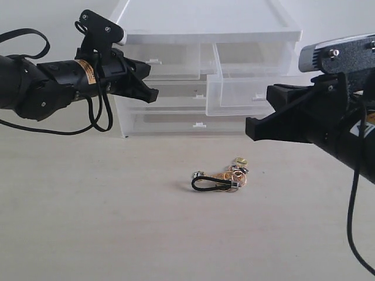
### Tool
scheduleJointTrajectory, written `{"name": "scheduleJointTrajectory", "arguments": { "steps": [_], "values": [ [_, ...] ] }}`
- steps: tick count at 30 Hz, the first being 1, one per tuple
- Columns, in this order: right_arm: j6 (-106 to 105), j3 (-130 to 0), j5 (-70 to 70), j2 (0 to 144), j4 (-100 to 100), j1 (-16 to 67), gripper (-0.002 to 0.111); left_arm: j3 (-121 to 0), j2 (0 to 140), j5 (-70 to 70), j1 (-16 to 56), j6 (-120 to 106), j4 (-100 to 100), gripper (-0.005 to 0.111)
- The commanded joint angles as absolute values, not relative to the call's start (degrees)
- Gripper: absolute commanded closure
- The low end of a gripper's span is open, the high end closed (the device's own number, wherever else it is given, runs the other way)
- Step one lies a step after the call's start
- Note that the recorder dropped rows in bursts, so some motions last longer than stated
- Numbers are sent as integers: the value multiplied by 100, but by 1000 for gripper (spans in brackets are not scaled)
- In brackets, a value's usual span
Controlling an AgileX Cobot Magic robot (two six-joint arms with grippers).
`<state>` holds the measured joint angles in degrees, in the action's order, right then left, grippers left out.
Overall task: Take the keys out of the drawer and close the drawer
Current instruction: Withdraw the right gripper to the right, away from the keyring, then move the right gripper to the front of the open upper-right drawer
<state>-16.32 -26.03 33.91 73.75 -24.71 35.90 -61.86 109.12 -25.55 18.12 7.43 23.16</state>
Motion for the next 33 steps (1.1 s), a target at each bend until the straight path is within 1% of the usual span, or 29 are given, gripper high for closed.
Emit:
{"name": "scheduleJointTrajectory", "arguments": {
  "steps": [1, 7, 22, 33],
  "values": [
    [-1383, -2581, 3870, 7601, -2494, 3593, 109, -6497, 10818, -3017, 1598, 795, 1442, 103],
    [-1249, -2581, 4267, 7972, -2480, 3593, 109, -6497, 10818, -3017, 1598, 795, 1442, 103],
    [-1102, -3008, 4287, 8566, -2231, 3593, 109, -6497, 10818, -3007, 1598, 795, 1442, 103],
    [-1544, -3155, 4307, 8762, -2553, 3593, 109, -6497, 10818, -3007, 1598, 795, 1442, 103]
  ]
}}
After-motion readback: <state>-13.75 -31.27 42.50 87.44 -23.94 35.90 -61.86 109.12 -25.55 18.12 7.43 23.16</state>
